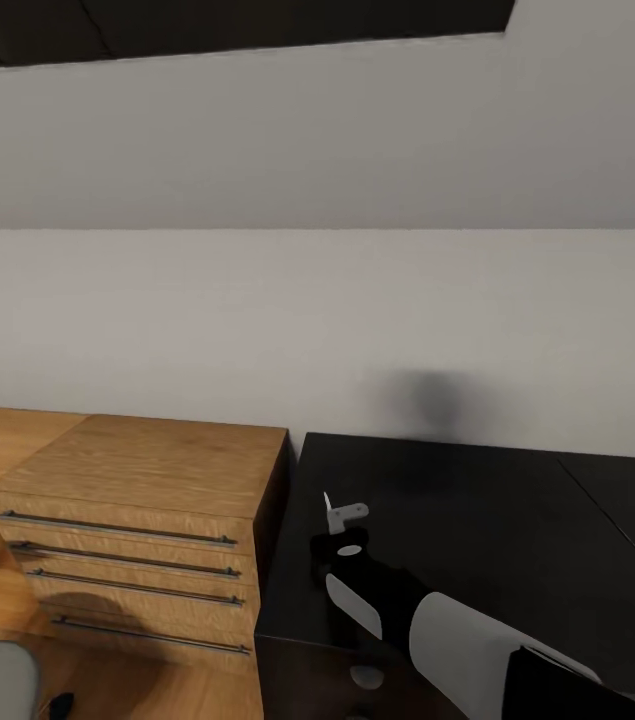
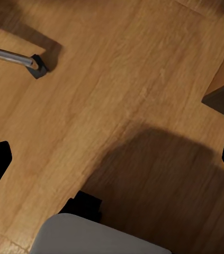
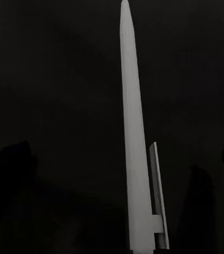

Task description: In the bedroom, organize the workspace by keeping the computer under the desk, ensuring the monitor is on the desk, placing the keyboard on the desk next to the monitor, placing the mouse on the desk next to the keyboard, moving the folder from the swivel chair onto the desk next to the mouse, stacking the notebook on top of the folder with the pen on top of the notebook, and positioning the swivel chair next to the desk.

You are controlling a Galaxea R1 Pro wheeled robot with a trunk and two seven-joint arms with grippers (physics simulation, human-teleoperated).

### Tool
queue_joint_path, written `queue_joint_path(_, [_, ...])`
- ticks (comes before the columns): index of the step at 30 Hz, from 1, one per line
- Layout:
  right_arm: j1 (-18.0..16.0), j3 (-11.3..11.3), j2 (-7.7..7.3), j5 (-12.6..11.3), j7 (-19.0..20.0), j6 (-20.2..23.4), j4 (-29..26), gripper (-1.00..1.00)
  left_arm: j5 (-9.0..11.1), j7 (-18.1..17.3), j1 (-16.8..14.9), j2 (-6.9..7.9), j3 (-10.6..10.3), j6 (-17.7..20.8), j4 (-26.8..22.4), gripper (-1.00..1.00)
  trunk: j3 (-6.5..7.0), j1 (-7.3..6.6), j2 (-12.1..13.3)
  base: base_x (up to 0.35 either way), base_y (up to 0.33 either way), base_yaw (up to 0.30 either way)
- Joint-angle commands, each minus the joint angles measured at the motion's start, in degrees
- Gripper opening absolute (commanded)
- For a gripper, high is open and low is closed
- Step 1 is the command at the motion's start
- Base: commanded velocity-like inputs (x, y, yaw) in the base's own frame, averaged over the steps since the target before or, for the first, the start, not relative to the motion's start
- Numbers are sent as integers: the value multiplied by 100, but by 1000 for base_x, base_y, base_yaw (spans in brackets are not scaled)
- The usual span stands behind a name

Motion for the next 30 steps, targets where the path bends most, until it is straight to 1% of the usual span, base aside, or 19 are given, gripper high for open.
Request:
queue_joint_path(1, [-4, 45, -5, -87, -31, 72, 160, 100, 38, 37, -5, 1, -49, -22, -1, 100, -8, 1, -2, 0, 0, 0])
queue_joint_path(7, [-4, 45, -5, -87, -31, 72, 160, 100, 38, 37, -5, -2, -49, -23, -1, 100, -8, 1, -2, 0, 0, 0])
queue_joint_path(8, [-4, 45, -5, -87, -31, 72, 160, -100, 38, 37, -5, -2, -49, -23, -1, 100, -8, 1, -2, 0, 0, 0])
queue_joint_path(30, [-4, 36, -13, -96, -22, 72, 137, -100, 38, 37, -5, -3, -49, -23, -1, 100, -8, 1, -2, 0, 0, 0])
